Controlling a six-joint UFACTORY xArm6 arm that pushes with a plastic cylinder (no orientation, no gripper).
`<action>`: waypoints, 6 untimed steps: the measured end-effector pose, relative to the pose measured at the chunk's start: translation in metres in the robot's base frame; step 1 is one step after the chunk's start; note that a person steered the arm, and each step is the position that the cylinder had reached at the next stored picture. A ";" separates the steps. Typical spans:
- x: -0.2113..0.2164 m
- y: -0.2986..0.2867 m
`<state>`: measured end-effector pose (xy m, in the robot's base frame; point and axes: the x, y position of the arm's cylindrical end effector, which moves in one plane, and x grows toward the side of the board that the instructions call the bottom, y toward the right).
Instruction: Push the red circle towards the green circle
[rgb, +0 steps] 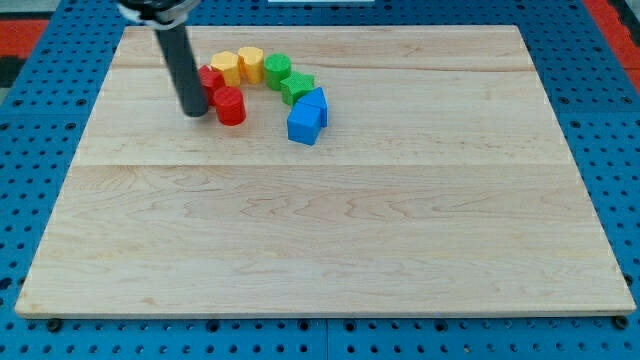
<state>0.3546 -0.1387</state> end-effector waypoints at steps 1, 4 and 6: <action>-0.001 -0.013; 0.027 0.012; 0.005 0.035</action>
